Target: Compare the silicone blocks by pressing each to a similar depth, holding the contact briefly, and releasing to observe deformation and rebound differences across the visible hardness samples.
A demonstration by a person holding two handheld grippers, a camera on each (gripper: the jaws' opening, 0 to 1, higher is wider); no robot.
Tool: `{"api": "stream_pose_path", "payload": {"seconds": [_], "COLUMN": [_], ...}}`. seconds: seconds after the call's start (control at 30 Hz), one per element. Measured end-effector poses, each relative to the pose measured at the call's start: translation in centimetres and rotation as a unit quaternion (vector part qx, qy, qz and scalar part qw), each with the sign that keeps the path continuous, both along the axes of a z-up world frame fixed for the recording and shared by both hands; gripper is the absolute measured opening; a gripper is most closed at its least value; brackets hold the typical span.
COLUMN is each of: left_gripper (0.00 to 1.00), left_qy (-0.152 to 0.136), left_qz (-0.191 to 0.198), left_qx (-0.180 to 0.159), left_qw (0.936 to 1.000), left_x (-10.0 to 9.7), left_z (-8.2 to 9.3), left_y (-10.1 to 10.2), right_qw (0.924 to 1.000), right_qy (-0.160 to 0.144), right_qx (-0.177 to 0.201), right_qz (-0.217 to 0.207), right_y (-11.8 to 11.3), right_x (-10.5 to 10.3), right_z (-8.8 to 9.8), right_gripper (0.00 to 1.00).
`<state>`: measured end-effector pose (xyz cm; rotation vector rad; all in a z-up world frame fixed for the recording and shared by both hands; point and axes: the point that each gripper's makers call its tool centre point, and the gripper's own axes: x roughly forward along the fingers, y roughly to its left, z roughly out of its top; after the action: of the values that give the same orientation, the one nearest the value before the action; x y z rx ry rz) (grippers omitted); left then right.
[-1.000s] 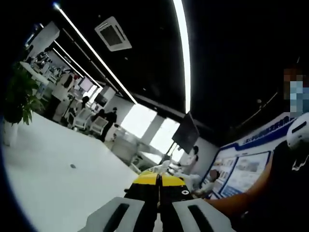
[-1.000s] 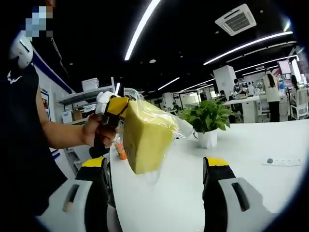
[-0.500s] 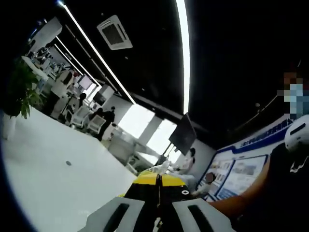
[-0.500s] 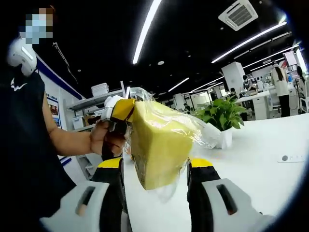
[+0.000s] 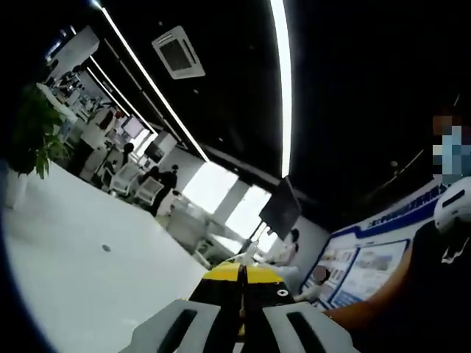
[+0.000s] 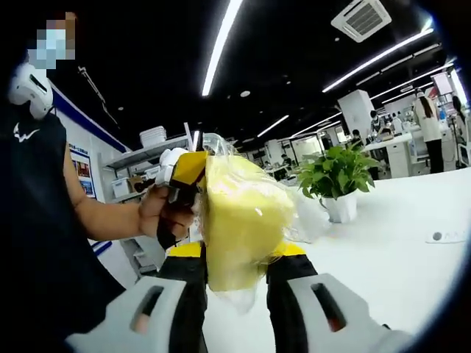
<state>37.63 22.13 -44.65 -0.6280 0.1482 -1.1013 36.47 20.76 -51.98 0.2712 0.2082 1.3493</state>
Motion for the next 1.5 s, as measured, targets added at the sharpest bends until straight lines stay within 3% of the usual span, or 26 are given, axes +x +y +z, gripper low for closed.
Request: {"api": "stream_pose_path", "payload": {"seconds": [0.33,0.53,0.97,1.17,1.4,1.5], "left_gripper": [0.00,0.00,0.00,0.01,0.01,0.01], "left_qy": [-0.011,-0.016,-0.042,-0.032,-0.019,-0.026], "left_qz": [-0.007,-0.005,-0.010,-0.017,-0.016,-0.020], "left_qx": [0.028,0.038,0.057,0.064,0.054,0.057], "left_qw": [0.9995,0.9991,0.9974,0.9973,0.9982,0.9979], "left_x": [0.2,0.1,-0.6,-0.6,-0.4,-0.6], "left_z": [-0.9,-1.2,-1.5,-2.2,-2.1,-2.0], "left_y": [0.1,0.4,0.3,0.2,0.1,0.0], "right_qw": [0.9981,0.9971,0.9947,0.9932,0.9935,0.9935], "right_qy": [0.036,0.032,0.041,0.037,0.039,0.037], "right_qx": [-0.042,-0.063,-0.082,-0.099,-0.093,-0.095], "right_qz": [0.026,0.029,0.047,0.049,0.053,0.050], "right_y": [0.0,0.1,0.1,-0.1,-0.1,-0.2], "right_x": [-0.6,-0.6,-1.2,-1.5,-1.5,-1.5], "right_z": [-0.7,-1.0,-1.1,-1.6,-1.4,-1.4], "right_gripper": [0.07,0.03,0.01,0.00,0.00,0.00]}}
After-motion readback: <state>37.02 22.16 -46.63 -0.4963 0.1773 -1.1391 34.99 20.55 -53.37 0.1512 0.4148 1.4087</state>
